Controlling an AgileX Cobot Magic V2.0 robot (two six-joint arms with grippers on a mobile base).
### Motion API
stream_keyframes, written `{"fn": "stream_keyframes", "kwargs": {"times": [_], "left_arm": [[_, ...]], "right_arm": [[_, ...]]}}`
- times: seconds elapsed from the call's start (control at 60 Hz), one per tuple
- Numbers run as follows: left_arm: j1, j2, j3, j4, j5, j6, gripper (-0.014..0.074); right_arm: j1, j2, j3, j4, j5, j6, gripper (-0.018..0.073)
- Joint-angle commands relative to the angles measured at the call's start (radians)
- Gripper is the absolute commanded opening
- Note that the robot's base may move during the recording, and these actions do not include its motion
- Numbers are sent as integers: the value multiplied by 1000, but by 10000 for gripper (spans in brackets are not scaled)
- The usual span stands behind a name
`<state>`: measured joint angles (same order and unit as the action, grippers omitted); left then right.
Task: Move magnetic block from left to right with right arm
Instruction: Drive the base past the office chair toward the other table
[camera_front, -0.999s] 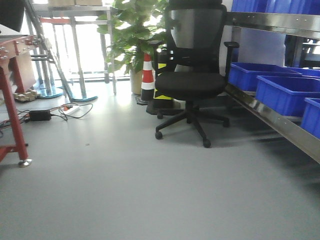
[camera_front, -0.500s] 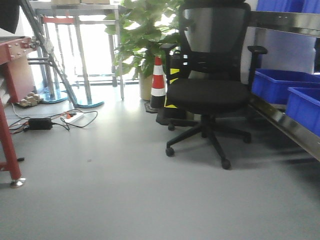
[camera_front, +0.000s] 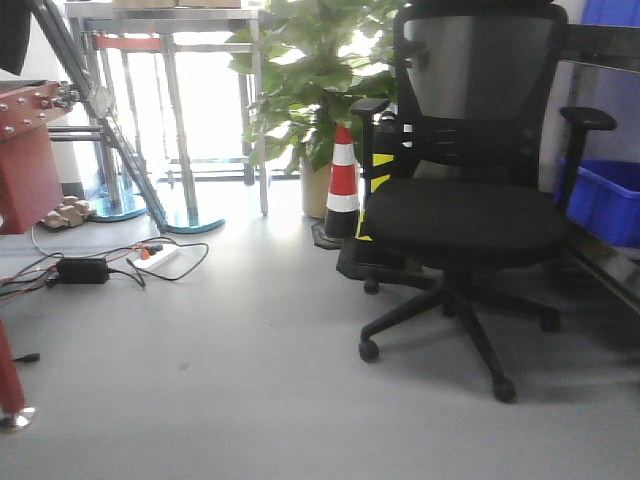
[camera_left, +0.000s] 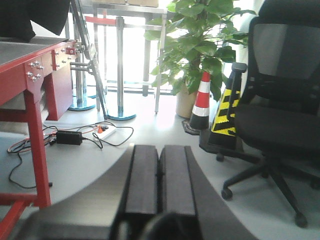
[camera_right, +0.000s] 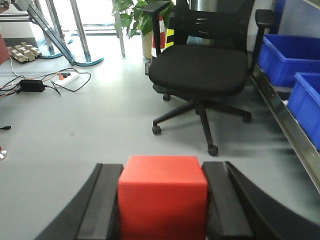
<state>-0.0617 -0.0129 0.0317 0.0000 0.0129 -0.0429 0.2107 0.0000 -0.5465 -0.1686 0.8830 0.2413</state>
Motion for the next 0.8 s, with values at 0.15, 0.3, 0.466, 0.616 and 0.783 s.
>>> {"fn": "stream_keyframes", "kwargs": {"times": [0.15, 0.3, 0.466, 0.616, 0.783], "left_arm": [[0, -13, 9, 0, -89, -4, -116], [0, -13, 9, 0, -89, -4, -116], [0, -13, 9, 0, -89, -4, -116], [0, -13, 9, 0, -89, -4, -116], [0, -13, 9, 0, -89, -4, -116]], "right_arm": [[-5, 19, -28, -16, -88, -7, 162], [-5, 19, -28, -16, -88, -7, 162], [-5, 19, -28, -16, -87, -7, 162], [-5, 19, -28, -16, -87, -7, 162], [-5, 19, -28, -16, -87, -7, 162]]}}
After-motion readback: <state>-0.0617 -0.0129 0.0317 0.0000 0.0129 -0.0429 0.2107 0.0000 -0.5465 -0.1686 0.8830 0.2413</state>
